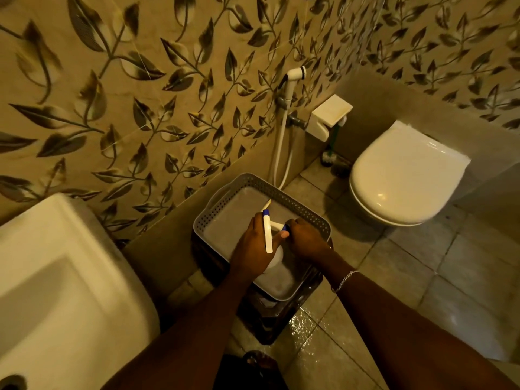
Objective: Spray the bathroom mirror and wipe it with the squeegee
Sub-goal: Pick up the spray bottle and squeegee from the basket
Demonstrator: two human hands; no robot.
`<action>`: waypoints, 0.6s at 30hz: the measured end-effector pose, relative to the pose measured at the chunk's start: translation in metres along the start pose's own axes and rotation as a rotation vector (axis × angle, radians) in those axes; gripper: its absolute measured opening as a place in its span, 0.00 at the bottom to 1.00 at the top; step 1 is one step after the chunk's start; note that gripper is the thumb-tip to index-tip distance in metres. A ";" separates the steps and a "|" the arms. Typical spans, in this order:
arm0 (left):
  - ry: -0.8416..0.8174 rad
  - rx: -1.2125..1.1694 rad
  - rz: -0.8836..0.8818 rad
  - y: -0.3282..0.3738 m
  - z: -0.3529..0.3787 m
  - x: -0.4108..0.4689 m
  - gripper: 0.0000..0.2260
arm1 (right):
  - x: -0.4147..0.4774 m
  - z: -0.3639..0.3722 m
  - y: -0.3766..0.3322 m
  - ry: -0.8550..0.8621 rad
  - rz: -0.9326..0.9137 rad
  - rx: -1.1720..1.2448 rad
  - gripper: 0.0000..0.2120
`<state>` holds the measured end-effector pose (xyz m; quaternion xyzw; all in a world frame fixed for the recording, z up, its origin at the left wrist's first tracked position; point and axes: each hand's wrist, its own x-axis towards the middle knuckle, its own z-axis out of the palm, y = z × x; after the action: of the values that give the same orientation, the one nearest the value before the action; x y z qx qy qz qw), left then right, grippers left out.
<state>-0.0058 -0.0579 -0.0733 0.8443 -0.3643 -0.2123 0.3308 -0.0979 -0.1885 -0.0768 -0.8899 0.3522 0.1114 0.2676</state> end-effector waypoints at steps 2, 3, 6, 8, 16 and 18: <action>-0.010 -0.014 -0.002 0.005 -0.005 0.001 0.36 | -0.002 -0.004 -0.002 0.005 -0.005 0.021 0.12; -0.003 -0.027 -0.005 0.008 -0.008 0.000 0.36 | -0.005 -0.008 -0.003 0.014 -0.003 0.034 0.11; 0.043 -0.042 -0.024 0.021 -0.020 -0.002 0.37 | -0.015 -0.022 -0.006 0.043 0.005 0.055 0.11; 0.046 -0.046 -0.012 0.032 -0.033 -0.006 0.36 | -0.026 -0.035 -0.010 0.068 0.015 0.064 0.10; 0.126 0.004 0.081 0.096 -0.112 -0.030 0.43 | -0.079 -0.103 -0.047 0.204 0.016 0.160 0.09; 0.159 0.000 0.116 0.112 -0.134 -0.036 0.38 | -0.096 -0.123 -0.060 0.243 0.011 0.203 0.09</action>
<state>-0.0021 -0.0342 0.1033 0.8360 -0.3851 -0.1250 0.3704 -0.1254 -0.1664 0.0867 -0.8632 0.3964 -0.0320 0.3110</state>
